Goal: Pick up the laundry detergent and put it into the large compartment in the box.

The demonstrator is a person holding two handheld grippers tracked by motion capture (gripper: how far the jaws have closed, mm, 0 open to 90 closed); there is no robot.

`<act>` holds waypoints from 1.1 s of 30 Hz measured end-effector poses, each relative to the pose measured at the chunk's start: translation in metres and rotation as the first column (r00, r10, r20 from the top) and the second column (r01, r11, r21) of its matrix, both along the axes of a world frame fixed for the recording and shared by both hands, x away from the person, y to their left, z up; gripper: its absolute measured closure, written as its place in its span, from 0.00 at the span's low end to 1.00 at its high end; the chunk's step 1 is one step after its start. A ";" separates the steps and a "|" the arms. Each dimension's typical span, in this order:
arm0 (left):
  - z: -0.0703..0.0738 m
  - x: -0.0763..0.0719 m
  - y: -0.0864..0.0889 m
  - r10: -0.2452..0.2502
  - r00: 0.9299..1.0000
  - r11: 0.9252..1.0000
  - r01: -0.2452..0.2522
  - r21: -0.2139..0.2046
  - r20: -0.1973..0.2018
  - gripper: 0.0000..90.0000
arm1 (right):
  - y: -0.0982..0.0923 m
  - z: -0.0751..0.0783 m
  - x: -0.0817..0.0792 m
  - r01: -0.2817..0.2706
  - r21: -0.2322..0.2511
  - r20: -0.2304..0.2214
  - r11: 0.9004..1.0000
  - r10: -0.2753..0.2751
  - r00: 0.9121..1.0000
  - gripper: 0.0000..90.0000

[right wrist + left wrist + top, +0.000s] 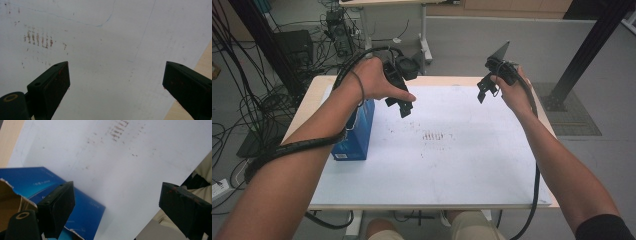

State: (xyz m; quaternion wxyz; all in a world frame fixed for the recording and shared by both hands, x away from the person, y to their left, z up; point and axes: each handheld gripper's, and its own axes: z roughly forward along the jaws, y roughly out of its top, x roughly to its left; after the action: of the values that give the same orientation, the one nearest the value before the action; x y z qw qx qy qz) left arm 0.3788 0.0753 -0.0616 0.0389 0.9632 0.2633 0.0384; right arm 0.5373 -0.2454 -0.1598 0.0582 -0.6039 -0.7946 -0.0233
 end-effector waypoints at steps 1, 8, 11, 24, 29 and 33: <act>0.000 0.000 -0.001 -0.015 1.000 1.000 0.015 0.000 -0.002 0.16 | -0.001 0.000 0.000 0.002 0.002 -0.001 1.000 -0.002 1.000 0.08; 0.000 -0.005 -0.012 -0.104 0.995 0.994 0.104 -0.018 -0.002 0.16 | 0.000 -0.002 0.002 0.004 0.002 -0.006 1.000 -0.004 1.000 0.08; 0.001 -0.008 -0.016 -0.134 0.991 0.991 0.134 -0.016 0.006 0.16 | 0.000 -0.002 0.003 0.004 0.003 -0.008 1.000 -0.004 1.000 0.08; 0.001 -0.007 -0.027 -0.174 0.985 0.985 0.174 -0.009 0.004 0.16 | 0.000 -0.003 0.003 0.002 -0.003 -0.012 1.000 -0.002 1.000 0.08; 0.000 -0.006 -0.026 -0.175 0.985 0.985 0.175 -0.010 0.003 0.16 | 0.000 -0.004 0.003 0.004 -0.004 -0.014 1.000 -0.004 1.000 0.08; -0.001 -0.007 -0.025 -0.172 0.985 0.985 0.172 -0.013 0.004 0.16 | 0.001 -0.003 0.003 0.003 -0.003 -0.012 1.000 -0.003 1.000 0.08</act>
State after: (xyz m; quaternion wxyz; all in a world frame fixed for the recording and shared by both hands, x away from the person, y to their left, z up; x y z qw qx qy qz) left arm 0.3723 0.0499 -0.0630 0.0488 0.9820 0.1791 0.0346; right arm 0.5404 -0.2446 -0.1630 0.0620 -0.6053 -0.7933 -0.0189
